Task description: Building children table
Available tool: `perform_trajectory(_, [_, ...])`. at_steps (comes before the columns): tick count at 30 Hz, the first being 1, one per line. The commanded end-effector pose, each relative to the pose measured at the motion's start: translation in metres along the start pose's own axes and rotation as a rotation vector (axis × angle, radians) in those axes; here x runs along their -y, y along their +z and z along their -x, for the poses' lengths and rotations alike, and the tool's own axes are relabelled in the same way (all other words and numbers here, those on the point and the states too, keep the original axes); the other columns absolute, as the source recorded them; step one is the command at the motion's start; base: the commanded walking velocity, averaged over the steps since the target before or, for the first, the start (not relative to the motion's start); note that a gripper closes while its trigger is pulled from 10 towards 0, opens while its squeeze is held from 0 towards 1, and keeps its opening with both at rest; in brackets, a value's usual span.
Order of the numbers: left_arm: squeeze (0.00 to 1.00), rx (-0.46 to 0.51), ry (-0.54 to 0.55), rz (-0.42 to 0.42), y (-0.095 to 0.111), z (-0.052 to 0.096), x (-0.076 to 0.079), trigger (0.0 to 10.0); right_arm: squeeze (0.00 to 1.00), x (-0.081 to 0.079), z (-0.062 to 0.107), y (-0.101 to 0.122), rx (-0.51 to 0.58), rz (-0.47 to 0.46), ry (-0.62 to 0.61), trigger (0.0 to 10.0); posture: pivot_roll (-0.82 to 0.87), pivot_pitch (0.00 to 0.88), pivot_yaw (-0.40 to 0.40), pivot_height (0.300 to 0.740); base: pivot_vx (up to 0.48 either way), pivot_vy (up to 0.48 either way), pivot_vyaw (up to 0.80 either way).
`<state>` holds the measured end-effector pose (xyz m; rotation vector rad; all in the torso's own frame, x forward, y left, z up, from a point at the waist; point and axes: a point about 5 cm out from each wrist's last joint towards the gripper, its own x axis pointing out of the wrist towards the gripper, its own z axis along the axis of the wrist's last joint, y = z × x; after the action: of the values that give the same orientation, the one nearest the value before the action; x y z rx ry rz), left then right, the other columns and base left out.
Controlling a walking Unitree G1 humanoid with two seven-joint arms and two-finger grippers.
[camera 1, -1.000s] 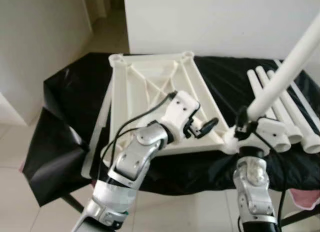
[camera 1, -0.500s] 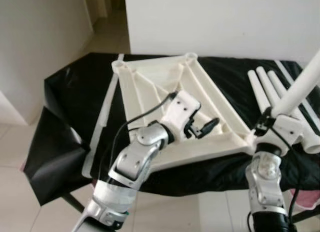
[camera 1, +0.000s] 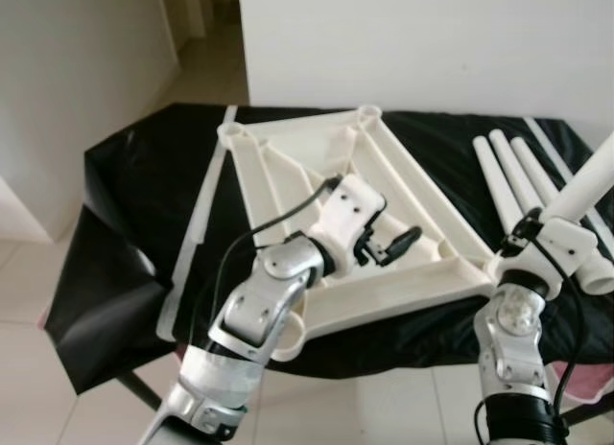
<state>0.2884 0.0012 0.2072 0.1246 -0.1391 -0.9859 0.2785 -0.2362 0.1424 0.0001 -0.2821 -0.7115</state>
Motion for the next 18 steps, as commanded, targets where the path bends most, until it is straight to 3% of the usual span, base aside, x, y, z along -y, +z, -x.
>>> perform_trajectory(1, [0.0, 0.003, -0.006, -0.016, 0.001, -0.003, 0.001, 10.0, 0.0, 0.017, 0.02, -0.049, -0.25, 0.097, -0.055, 10.0, -0.07, 0.0, 0.014, 0.74, 0.0, 0.0, 0.0])
perform_trajectory(12, [0.0, 0.004, -0.004, -0.014, 0.002, -0.003, 0.001, 10.0, 0.0, 0.012, 0.014, -0.048, -0.262, 0.155, -0.15, 10.0, -0.07, 0.001, 0.011, 0.74, 0.0, 0.0, 0.0])
perform_trajectory(18, [0.0, 0.003, 0.0, -0.014, 0.003, -0.002, 0.001, 10.0, 0.0, 0.003, 0.02, -0.053, -0.287, 0.145, -0.17, 10.0, -0.06, 0.007, 0.011, 0.74, 0.0, 0.0, 0.0])
